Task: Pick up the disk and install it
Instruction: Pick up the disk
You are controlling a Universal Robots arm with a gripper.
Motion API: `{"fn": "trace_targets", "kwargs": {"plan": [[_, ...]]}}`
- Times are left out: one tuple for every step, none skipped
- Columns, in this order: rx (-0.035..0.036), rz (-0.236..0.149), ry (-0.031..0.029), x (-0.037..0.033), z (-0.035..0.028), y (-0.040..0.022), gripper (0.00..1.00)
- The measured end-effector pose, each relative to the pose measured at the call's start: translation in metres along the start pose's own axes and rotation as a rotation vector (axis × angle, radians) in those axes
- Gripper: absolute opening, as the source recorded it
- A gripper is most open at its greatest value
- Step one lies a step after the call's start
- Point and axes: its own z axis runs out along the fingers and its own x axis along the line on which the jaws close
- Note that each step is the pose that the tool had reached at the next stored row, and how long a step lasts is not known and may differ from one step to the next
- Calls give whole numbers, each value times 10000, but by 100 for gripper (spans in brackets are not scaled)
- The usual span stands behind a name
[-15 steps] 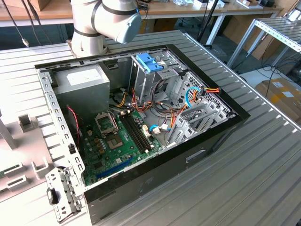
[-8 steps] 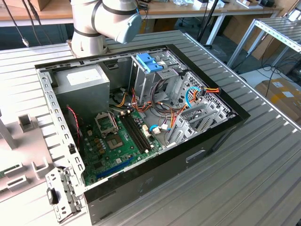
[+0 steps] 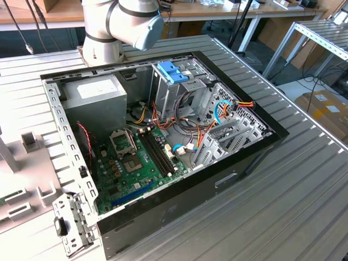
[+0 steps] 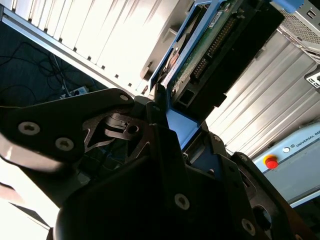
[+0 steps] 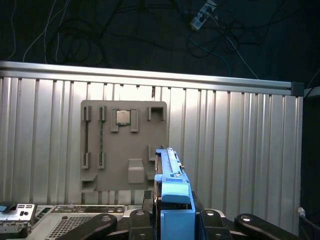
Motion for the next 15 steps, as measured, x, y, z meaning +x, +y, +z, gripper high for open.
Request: {"fn": "trace_targets", "kwargs": {"plan": [[1,0,0,1,0,-2,37],[1,0,0,2,1,-4,37],[1,0,0,4,1,-6,37],[1,0,-1,5,1,-9,37],[1,0,-1,7,1,-12,37],[1,0,-1,9,1,-15,37],[1,0,0,12,1,-20,37],[0,0,0,14,0,-23,37],[0,0,0,17,0,-28,37],[0,0,0,21,1,-33,37],[1,0,0,24,1,-37,37],[1,1,-1,26,0,-39,37],[0,0,0,27,0,-41,37],[1,0,-1,30,1,-44,37],[1,0,-1,32,1,-46,37]]}}
